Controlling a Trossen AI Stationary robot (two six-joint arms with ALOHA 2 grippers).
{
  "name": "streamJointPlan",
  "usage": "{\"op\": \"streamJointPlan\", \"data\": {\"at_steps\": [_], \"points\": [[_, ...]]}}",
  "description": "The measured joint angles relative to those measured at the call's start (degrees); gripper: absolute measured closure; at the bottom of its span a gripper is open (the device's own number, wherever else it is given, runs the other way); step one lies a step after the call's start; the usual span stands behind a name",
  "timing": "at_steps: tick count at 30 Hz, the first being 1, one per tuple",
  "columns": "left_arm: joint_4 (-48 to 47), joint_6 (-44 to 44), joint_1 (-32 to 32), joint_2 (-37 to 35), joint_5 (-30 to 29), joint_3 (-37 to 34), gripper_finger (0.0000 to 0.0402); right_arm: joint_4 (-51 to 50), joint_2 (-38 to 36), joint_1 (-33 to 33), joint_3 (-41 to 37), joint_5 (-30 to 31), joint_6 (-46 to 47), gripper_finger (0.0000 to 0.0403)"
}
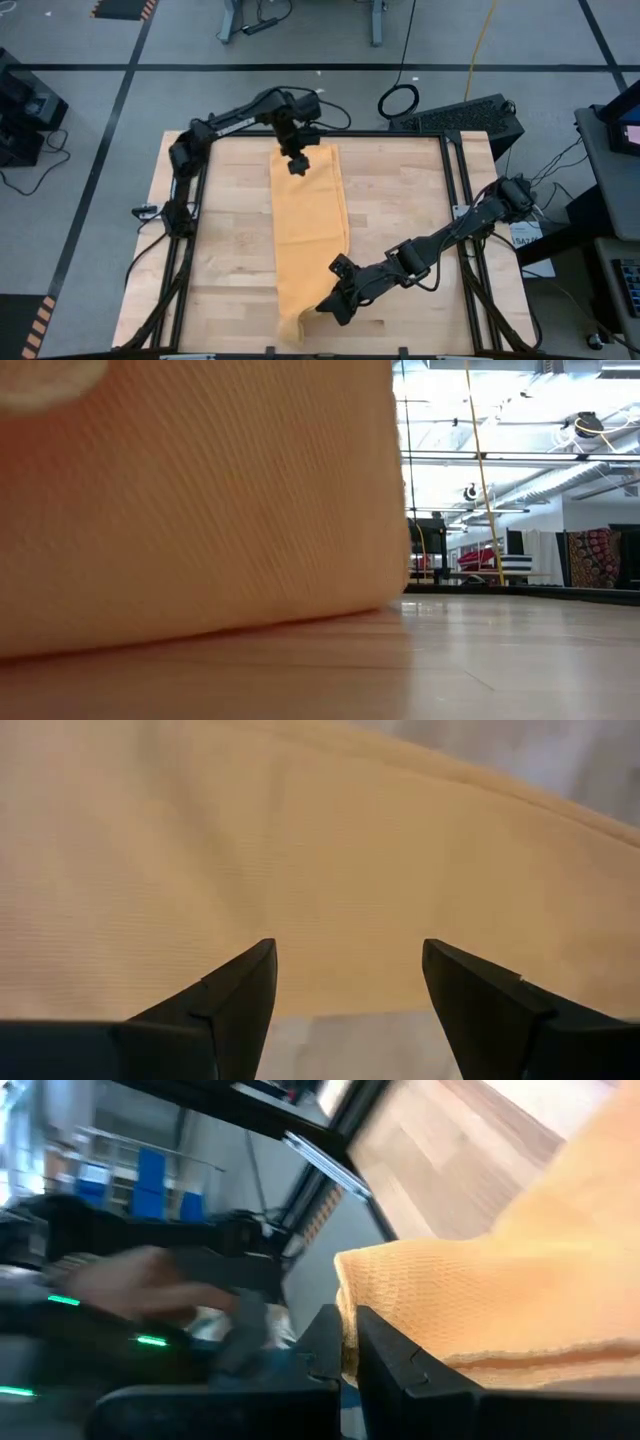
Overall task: Roll towel
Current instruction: Roll the yellow towel
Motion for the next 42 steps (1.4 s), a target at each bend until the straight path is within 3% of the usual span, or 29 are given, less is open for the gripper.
{"op": "streamJointPlan", "data": {"at_steps": [7, 10, 13, 17, 23, 25, 28, 36, 42], "points": [[4.74, -5.6, -3.8, -13.62, 3.14, -5.84, 0.0148, -1.37, 0.0, 0.2, 0.0, -0.21, -1.96, 0.0399], [10.86, -11.93, -7.96, -20.17, 6.8, -10.52, 0.0148, -1.51, -0.19, 0.22, 0.0, -1.91, -3.32, 0.0399], [16.27, -18.65, -13.79, -26.1, 5.95, -15.76, 0.0148, -2.09, -0.86, 0.22, 0.0, -3.97, -6.24, 0.0399], [20.85, -27.74, -23.18, -30.72, -2.05, -22.84, 0.0148, -5.72, -2.27, 0.22, 0.0, -8.04, -11.88, 0.0399], [24.18, -33.24, -30.92, -34.42, -29.05, -32.92, 0.0148, -13.74, -2.91, 0.22, 0.0, -13.79, -19.7, 0.0399], [26.15, -34.35, -29.06, -34.46, -31.5, -35.45, 0.0148, -14.08, -2.91, 0.22, 0.0, -15.68, -21.16, 0.0399], [28.32, -34.64, -21.92, -33.46, -30.26, -36.95, 0.0148, -13.99, -2.93, 0.24, 0.0, -16.73, -21.38, 0.0399], [29.09, -27.45, 6.21, -22.76, -20.37, -37.78, 0.0148, -13.48, -2.95, 0.61, 0.0, -16.39, -16.17, 0.0399], [27.83, -28.18, 18.03, -11.09, -10.51, -37.83, 0.0148, -13.46, -2.95, 0.61, 0.0, -16.25, -11.69, 0.0399]]}}
